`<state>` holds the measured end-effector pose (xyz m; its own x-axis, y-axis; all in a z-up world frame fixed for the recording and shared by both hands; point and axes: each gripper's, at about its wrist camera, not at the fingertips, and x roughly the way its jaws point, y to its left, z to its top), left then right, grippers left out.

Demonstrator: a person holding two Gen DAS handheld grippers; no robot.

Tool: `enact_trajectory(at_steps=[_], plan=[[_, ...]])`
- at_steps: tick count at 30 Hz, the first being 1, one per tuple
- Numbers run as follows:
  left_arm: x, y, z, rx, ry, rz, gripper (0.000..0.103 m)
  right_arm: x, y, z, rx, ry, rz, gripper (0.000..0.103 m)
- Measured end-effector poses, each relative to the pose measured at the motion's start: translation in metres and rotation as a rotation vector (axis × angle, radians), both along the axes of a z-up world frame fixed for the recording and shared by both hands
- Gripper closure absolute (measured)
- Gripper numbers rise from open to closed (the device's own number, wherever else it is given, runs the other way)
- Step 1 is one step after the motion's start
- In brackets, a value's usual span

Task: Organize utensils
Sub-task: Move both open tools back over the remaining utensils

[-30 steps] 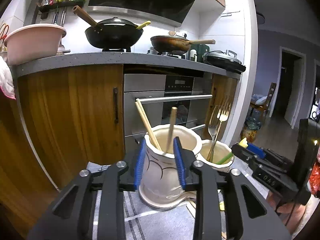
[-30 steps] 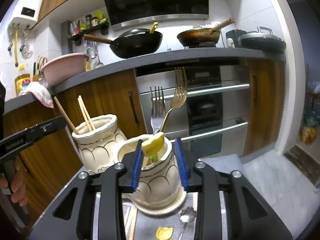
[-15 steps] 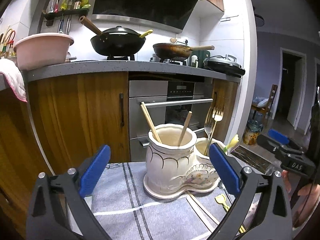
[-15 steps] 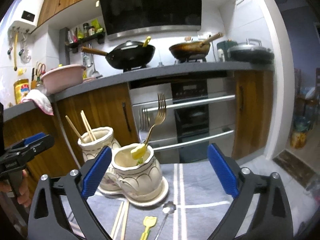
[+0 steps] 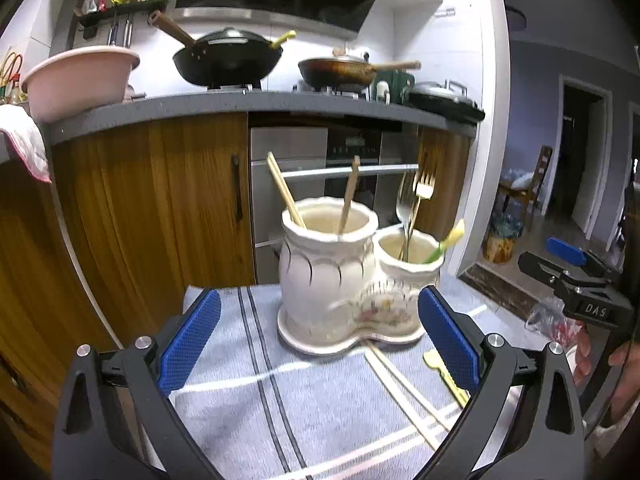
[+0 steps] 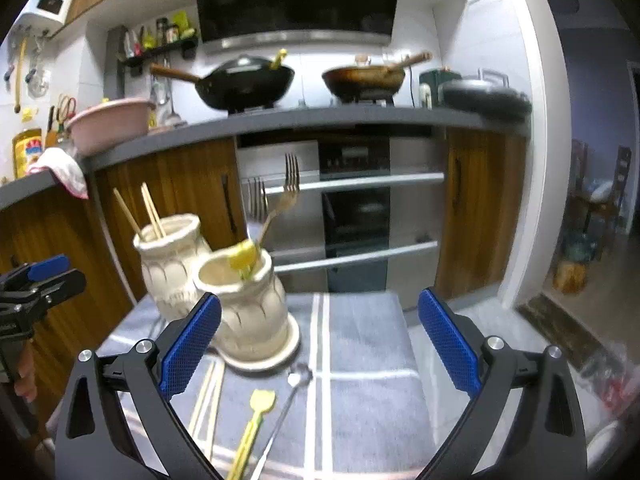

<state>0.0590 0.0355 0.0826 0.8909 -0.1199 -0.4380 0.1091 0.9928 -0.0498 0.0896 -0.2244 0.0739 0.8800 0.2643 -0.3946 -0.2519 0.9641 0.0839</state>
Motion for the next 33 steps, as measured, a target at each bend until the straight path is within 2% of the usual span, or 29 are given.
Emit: enact_trajectory(at_steps=[7, 16, 20, 25, 27, 32, 33], plan=[[0.001, -0.013, -0.029, 0.013, 0.092, -0.012, 0.006, -0.003, 0.005, -0.025, -0.096, 0.084, -0.005, 0.005], [0.008, -0.040, -0.078, 0.050, 0.288, -0.022, 0.006, -0.002, 0.012, -0.057, -0.148, 0.217, 0.025, 0.005], [0.007, -0.054, -0.094, 0.070, 0.354, -0.065, 0.006, -0.006, 0.014, -0.064, -0.176, 0.237, 0.038, 0.005], [0.001, -0.071, -0.110, 0.102, 0.408, -0.123, 0.007, -0.007, 0.011, -0.068, -0.157, 0.273, 0.055, 0.005], [-0.001, -0.075, -0.111, 0.109, 0.416, -0.139, 0.008, -0.007, 0.013, -0.069, -0.154, 0.282, 0.066, 0.006], [-0.004, -0.079, -0.114, 0.109, 0.437, -0.169, 0.023, -0.005, 0.020, -0.074, -0.115, 0.328, 0.117, 0.009], [-0.005, -0.080, -0.114, 0.105, 0.440, -0.177, 0.025, -0.004, 0.022, -0.076, -0.112, 0.339, 0.125, 0.016]])
